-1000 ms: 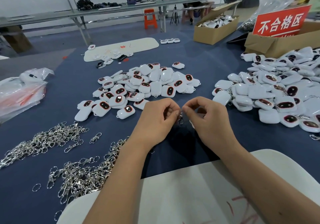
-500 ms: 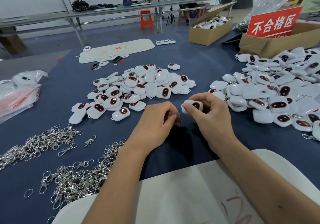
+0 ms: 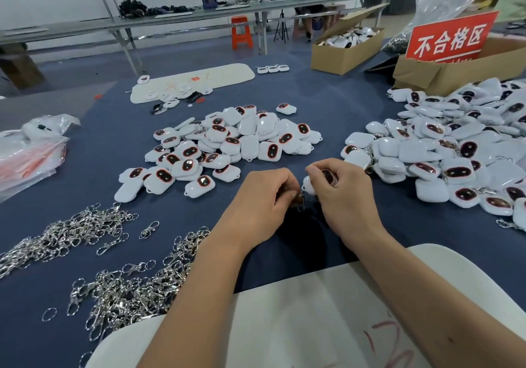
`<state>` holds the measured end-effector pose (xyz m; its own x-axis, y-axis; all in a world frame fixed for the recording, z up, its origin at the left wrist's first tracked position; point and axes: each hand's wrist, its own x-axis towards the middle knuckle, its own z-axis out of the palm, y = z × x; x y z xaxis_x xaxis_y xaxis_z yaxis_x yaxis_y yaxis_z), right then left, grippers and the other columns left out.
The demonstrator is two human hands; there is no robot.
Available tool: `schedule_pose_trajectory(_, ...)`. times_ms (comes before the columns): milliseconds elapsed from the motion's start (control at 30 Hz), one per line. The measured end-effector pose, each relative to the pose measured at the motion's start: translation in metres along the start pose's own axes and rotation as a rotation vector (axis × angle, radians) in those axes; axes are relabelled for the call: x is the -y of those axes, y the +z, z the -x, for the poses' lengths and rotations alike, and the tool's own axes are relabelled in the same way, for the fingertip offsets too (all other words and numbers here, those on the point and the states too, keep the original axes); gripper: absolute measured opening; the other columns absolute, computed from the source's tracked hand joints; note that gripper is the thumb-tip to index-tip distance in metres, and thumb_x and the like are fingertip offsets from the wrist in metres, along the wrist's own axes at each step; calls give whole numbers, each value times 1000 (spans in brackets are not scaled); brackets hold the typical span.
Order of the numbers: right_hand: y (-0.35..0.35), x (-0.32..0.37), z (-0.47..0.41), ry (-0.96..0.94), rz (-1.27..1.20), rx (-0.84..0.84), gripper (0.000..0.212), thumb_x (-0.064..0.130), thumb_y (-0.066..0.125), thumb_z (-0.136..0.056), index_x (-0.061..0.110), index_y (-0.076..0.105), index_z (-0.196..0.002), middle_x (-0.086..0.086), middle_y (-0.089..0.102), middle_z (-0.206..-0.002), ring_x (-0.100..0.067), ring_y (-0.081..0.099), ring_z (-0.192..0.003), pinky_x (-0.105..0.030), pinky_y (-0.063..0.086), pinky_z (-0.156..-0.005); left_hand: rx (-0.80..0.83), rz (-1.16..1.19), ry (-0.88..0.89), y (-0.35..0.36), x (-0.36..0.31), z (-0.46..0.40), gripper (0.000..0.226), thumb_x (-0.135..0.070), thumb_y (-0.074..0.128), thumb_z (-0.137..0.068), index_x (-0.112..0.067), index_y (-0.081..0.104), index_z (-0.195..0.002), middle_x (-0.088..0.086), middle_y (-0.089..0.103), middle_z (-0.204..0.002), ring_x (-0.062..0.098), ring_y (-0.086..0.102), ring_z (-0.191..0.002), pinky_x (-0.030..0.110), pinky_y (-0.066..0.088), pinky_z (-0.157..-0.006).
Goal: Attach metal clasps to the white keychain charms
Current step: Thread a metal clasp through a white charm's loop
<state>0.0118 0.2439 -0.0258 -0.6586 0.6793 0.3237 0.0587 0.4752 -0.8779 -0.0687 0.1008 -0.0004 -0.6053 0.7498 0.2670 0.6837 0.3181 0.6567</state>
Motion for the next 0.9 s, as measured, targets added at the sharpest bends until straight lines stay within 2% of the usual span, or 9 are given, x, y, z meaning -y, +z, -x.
schedule_pose_trajectory(167,0,1,-1,0,17,17,18,22,65,-100,17,76,-86,16,67,-68,3,58,-67,-10,41,-62,22,-55,7,0,-3,-1,12,-9,61,-97,-17,67,-90,-9,69,-84,10,63,-82,37,53,-79)
schedule_pose_trajectory(267,-1,3,0,-6,34,33,19,20,65,-100,17,75,-84,25,62,-61,4,57,-65,-9,40,-61,28,-100,18,1,-4,-1,11,-9,58,-97,-16,66,-93,-8,68,-87,9,60,-81,34,51,-77)
schedule_pose_trajectory(333,-1,4,1,-20,45,29,19,19,65,-100,15,75,-84,22,62,-59,7,58,-64,-6,39,-61,26,-122,14,2,-5,0,11,-10,57,-98,-17,65,-94,-9,66,-88,8,58,-81,32,49,-75)
schedule_pose_trajectory(567,-1,9,4,-68,108,0,18,15,67,-99,13,74,-83,18,65,-70,10,60,-71,-4,40,-64,20,-159,-24,6,-9,-1,10,-13,54,-99,-18,62,-94,-5,65,-92,16,59,-89,42,50,-82)
schedule_pose_trajectory(733,-1,9,4,-54,117,-25,18,14,67,-97,11,75,-81,15,68,-72,2,63,-81,-8,43,-64,-19,-179,-48,8,-13,-1,11,-13,55,-99,-18,64,-94,-3,67,-95,18,60,-91,43,51,-83)
schedule_pose_trajectory(900,-2,7,2,42,51,-39,19,16,67,-94,15,76,-77,9,72,-73,-7,64,-76,-17,47,-65,-27,-173,-20,8,-18,-1,11,-11,55,-99,-15,64,-95,-1,68,-94,21,60,-92,45,50,-84)
